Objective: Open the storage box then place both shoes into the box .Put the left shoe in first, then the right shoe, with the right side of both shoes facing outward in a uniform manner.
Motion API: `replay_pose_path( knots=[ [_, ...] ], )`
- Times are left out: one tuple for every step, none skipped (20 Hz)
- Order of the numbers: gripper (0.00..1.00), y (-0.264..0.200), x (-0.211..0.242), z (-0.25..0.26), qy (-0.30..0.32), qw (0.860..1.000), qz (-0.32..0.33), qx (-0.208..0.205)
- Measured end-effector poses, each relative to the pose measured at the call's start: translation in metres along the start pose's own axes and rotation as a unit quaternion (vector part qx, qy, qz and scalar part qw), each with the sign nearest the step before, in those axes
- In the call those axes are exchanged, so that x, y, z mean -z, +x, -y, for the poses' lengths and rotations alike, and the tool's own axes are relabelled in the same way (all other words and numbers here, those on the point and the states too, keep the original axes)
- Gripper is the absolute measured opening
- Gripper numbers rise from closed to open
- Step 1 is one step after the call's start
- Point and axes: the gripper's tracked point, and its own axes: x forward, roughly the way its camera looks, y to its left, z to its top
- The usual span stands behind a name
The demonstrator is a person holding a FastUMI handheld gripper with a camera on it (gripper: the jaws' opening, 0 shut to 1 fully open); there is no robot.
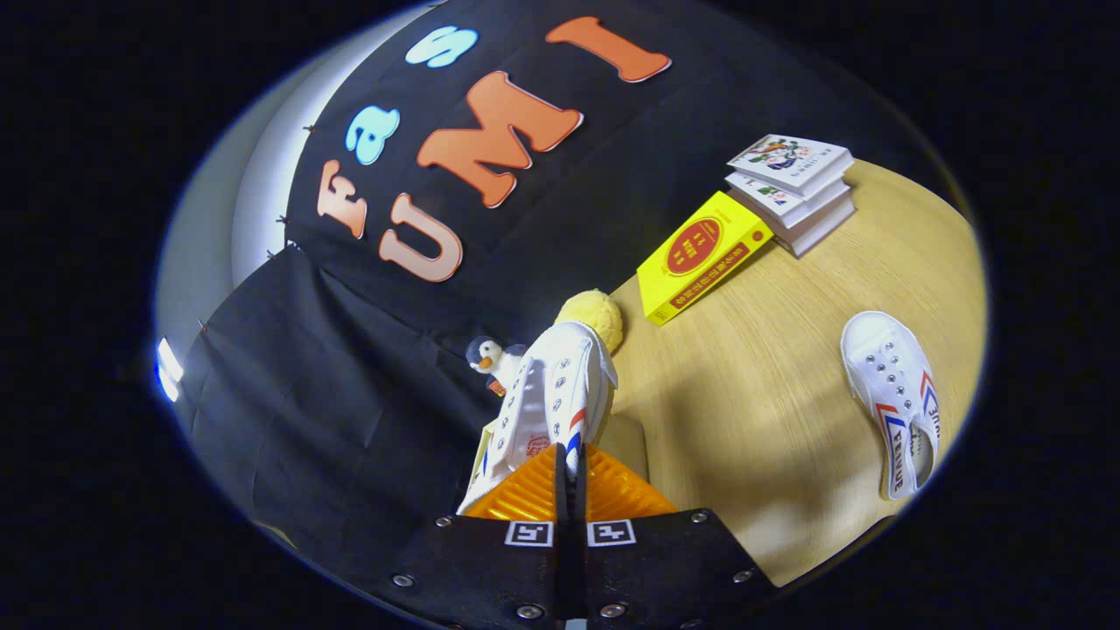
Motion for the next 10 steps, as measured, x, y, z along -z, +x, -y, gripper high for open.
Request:
replay_pose_path(
  knots=[
    [0.00, 0.006, 0.003, -0.012, -0.010, 1.000, -0.001, 0.007],
    [0.00, 0.014, 0.008, -0.023, -0.024, 1.000, -0.004, 0.013],
    [0.00, 0.020, 0.015, -0.035, -0.035, 0.999, -0.007, 0.020],
    [0.00, 0.029, 0.022, -0.047, -0.042, 0.999, -0.006, 0.024],
    [0.00, 0.036, 0.032, -0.058, -0.050, 0.998, -0.011, 0.027],
    [0.00, 0.044, 0.040, -0.067, -0.053, 0.998, -0.012, 0.026],
    [0.00, 0.052, 0.052, -0.075, -0.055, 0.998, -0.018, 0.028],
    [0.00, 0.059, 0.062, -0.081, -0.056, 0.998, -0.020, 0.032],
    [0.00, 0.064, 0.072, -0.087, -0.061, 0.997, -0.025, 0.034],
    [0.00, 0.071, 0.081, -0.090, -0.061, 0.997, -0.023, 0.038]
  ],
)
